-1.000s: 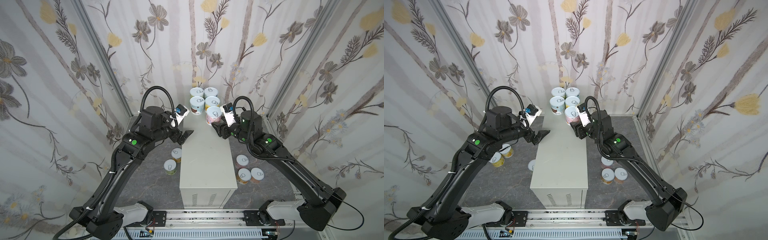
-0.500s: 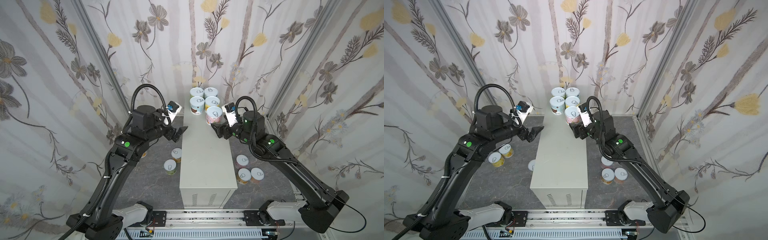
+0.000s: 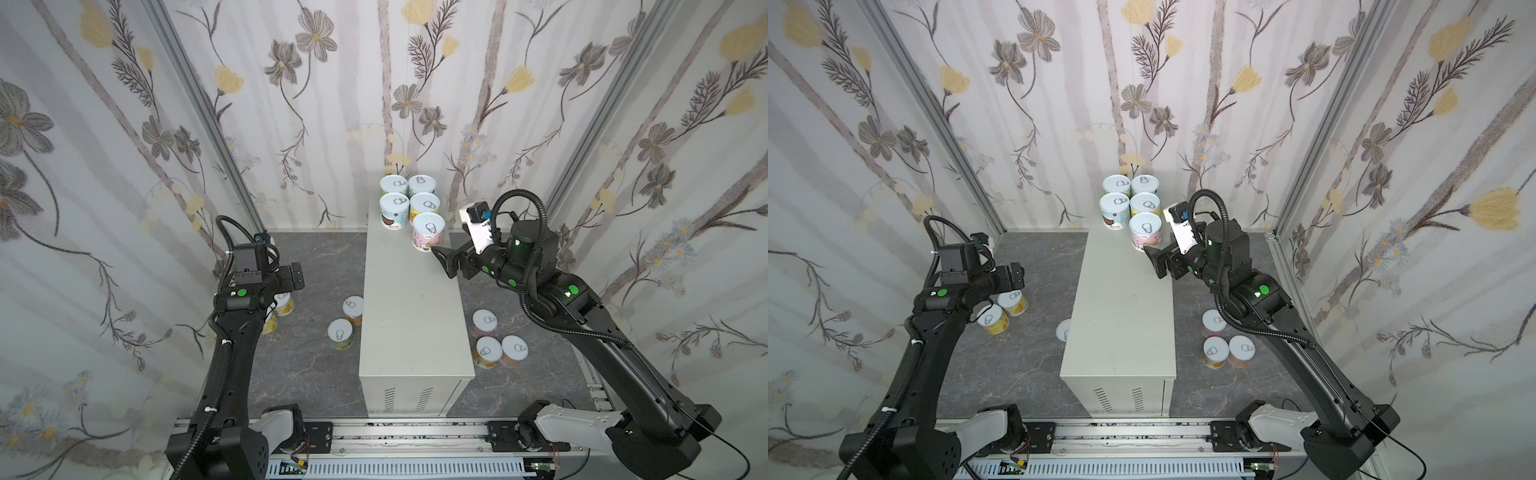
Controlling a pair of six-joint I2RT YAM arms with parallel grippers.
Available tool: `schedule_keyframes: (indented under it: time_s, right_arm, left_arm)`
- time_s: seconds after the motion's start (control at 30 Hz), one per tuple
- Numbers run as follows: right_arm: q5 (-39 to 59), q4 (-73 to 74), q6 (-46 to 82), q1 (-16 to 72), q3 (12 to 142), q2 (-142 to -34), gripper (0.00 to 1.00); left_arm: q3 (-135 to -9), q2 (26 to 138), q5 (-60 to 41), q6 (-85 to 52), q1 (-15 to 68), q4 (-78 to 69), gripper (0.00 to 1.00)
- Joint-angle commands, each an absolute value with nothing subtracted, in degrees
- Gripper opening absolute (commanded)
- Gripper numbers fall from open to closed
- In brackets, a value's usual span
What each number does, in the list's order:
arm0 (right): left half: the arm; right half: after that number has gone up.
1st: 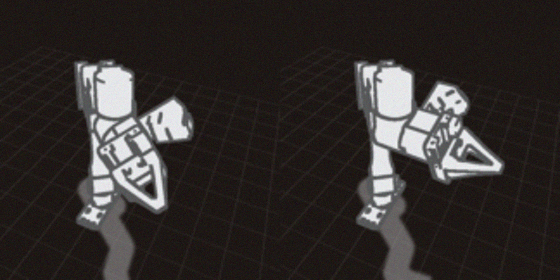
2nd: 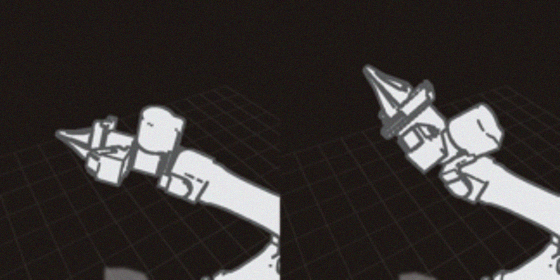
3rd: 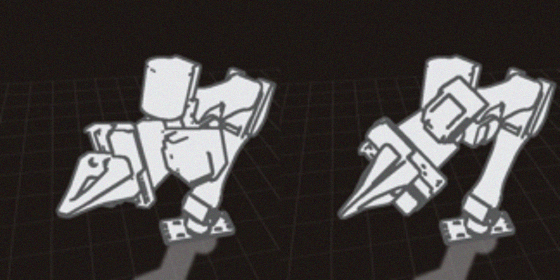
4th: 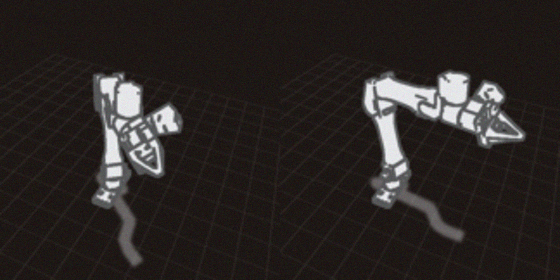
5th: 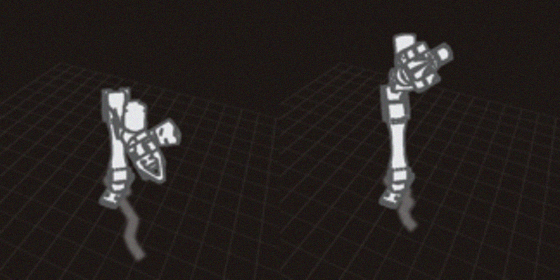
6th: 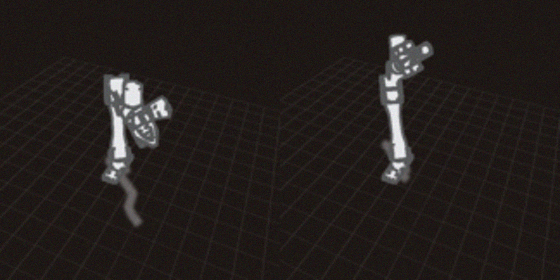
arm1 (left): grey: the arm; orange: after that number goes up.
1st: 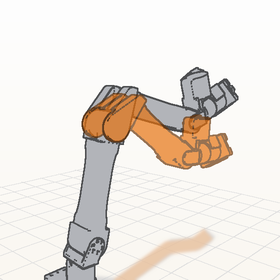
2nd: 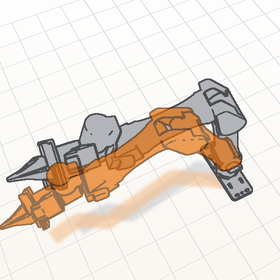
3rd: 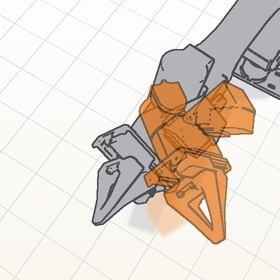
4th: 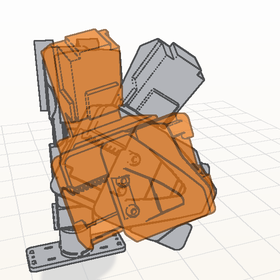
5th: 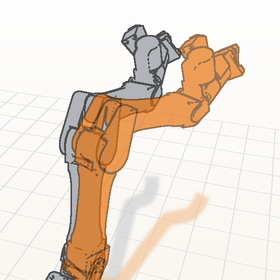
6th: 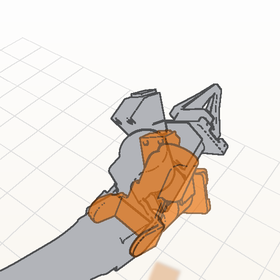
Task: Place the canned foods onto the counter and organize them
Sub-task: 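Open and withdraw the right gripper while the left gripper lowers toward floor cans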
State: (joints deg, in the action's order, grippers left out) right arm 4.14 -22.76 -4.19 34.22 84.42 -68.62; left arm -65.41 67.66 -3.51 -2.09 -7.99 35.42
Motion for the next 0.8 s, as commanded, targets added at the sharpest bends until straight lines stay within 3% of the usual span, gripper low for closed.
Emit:
schedule_keyframes:
  time_s: [0.0, 0.5, 0.77]
  right_arm:
    - [4.31, -23.65, -5.75, 32.34, 86.20, -67.95, 1.00]
    - [11.19, -17.95, -5.79, 20.83, 88.48, -70.60, 1.00]
    - [15.73, -17.40, -8.00, 17.63, 88.25, -74.24, 1.00]
  left_arm:
    - [-63.61, 70.64, -4.59, -9.51, -12.04, 35.68, 1.00]
    - [-64.56, 86.67, 6.20, -8.63, -14.24, 35.96, 1.00]
    - [-57.80, 82.58, 6.25, -10.11, -18.19, 35.17, 1.00]
